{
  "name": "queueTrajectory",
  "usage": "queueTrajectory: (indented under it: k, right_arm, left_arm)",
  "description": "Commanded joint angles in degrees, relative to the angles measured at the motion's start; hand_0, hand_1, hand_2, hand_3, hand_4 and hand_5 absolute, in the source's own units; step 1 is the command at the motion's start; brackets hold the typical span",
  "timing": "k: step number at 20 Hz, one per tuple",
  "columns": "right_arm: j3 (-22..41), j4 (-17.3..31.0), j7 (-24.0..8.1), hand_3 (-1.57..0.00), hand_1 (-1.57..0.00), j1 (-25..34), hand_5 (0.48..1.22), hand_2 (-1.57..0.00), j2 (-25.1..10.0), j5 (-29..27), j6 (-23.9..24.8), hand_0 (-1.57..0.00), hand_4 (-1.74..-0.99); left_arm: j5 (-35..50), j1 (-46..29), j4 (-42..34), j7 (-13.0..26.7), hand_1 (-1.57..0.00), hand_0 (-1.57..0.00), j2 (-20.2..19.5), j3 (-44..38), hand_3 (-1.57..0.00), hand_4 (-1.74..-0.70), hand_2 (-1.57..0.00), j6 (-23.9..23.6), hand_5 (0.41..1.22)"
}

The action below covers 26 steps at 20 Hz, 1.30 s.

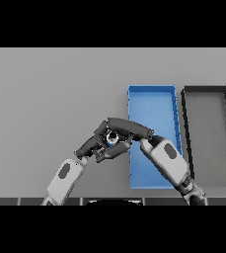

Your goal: Pick up the blue pipe and place it into the blue bin.

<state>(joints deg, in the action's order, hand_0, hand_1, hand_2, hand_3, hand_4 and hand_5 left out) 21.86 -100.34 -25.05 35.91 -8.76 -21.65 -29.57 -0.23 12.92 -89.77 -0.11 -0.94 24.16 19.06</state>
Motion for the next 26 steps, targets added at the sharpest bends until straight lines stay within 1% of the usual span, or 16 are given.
queueTrajectory:
  k: [1,3,5,8,10,11,12,13,14,15,17,18,20,22,24,26]
  right_arm:
    - [0.66,0.49,0.61,-1.19,-1.34,0.47,0.856,-1.35,0.4,0.42,0.34,-1.34,-1.628]
    - [1.42,0.34,2.29,-1.3,-1.43,0.6,0.987,-1.43,-0.15,1.33,0.84,-1.43,-1.665]
    - [2.59,0.27,5.45,-1.4,-1.48,-0.21,1.071,-1.48,-0.46,3.1,1.11,-1.48,-1.692]
    - [3.02,0.64,7.47,-1.48,-1.52,-0.21,1.144,-1.53,-0.81,2.02,2.17,-1.52,-1.716]
    - [4.1,-0.4,8.16,-1.52,-1.54,-0.79,1.172,-1.54,-0.18,2.28,4.61,-1.54,-1.725]
    - [3.72,-0.71,8.76,-1.53,-1.55,-0.99,1.182,-1.55,-0.9,2.16,5.26,-1.55,-1.728]
    - [3.97,-0.99,8.14,-1.54,-1.55,-0.55,1.19,-1.55,-0.81,2.41,5.86,-1.55,-1.731]
    - [3.85,-0.46,8.0,-1.54,-1.56,0.2,1.196,-1.56,-0.89,2.85,6.4,-1.56,-1.733]
    - [4.39,-0.91,7.91,-1.55,-1.56,-0.2,1.201,-1.56,-0.98,3.37,7.03,-1.56,-1.734]
    - [4.88,-1.57,7.55,-1.55,-1.56,-0.58,1.205,-1.56,-0.95,2.96,7.8,-1.56,-1.736]
    - [4.81,-0.99,6.64,-1.56,-1.56,-0.29,1.211,-1.56,-1.49,2.32,8.16,-1.56,-1.738]
    - [5.01,-1.88,5.13,-1.56,-1.57,-0.28,1.213,-1.57,-1.74,2.27,8.35,-1.57,-1.738]
    - [5.23,-1.7,4.57,-1.56,-1.57,0.23,1.216,-1.57,-1.25,3.66,8.64,-1.57,-1.739]
    - [4.69,-0.87,5.56,-1.57,-1.57,0.59,1.218,-1.57,-1.34,4.61,8.27,-1.57,-1.74]
    - [4.88,-0.69,5.9,-1.57,-1.57,-0.15,1.219,-1.57,-1.12,5.04,7.88,-1.57,-1.74]
    - [4.39,-1.42,4.92,-1.57,-1.57,-0.27,1.22,-1.57,-0.62,3.41,7.91,-1.57,-1.741]
  left_arm:
    - [0.37,0.04,0.09,-0.43,-1.57,-1.57,0.54,-0.09,-1.5,-1.7,-1.57,0.23,1.221]
    - [0.4,-0.1,-0.17,-0.6,-1.57,-1.57,0.53,-0.69,-1.46,-1.71,-1.57,1.02,1.221]
    - [-0.45,-0.18,0.05,-0.34,-1.57,-1.57,0.91,-0.93,-1.44,-1.72,-1.57,1.53,1.221]
    - [-1.54,-0.88,-1.12,0.73,-1.57,-1.57,1.35,-1.07,-1.43,-1.73,-1.57,1.26,1.221]
    - [-2.2,0.0,-0.84,-0.14,-1.57,-1.57,1.52,-1.59,-1.42,-1.73,-1.57,1.31,1.221]
    - [-2.77,-0.11,-0.83,-0.91,-1.57,-1.57,1.15,-1.84,-1.42,-1.73,-1.57,1.17,1.221]
    - [-4.42,-0.31,-1.03,-2.33,-1.57,-1.57,1.28,-1.55,-1.45,-1.72,-1.57,-0.25,1.221]
    - [-5.78,-0.47,-1.52,-2.13,-1.34,-1.46,0.81,-1.53,-1.17,-1.6,-1.29,-0.85,1.221]
    - [-5.77,-0.03,-1.16,-1.84,-1.07,-1.17,0.32,-1.7,-0.93,-1.47,-1.03,0.76,1.221]
    - [-5.44,0.05,-1.48,-1.63,-0.86,-0.94,-0.16,-1.77,-0.75,-1.37,-0.83,2.87,1.221]
    - [-7.05,-0.55,-1.7,-1.02,-0.55,-0.6,-0.47,-1.91,-0.48,-1.21,-0.53,5.09,1.221]
    - [-8.51,-0.67,-1.85,-0.87,-0.44,-0.48,0.02,-1.59,-0.38,-1.14,-0.42,5.13,1.132]
    - [-8.66,-0.69,-1.42,1.08,-0.28,-0.31,0.51,-2.29,-0.24,-1.05,-0.27,5.1,0.938]
    - [-7.87,-1.07,-1.79,2.41,-0.18,-0.2,0.41,-2.77,-0.16,-1.0,-0.17,5.17,0.77]
    - [-6.57,-0.63,-1.43,4.21,-0.11,-0.12,0.72,-3.46,-0.1,-0.97,-0.11,5.56,0.647]
    - [-6.35,-0.65,-1.9,4.39,-0.07,-0.08,1.05,-3.62,-0.06,-0.97,-0.07,5.15,0.567]
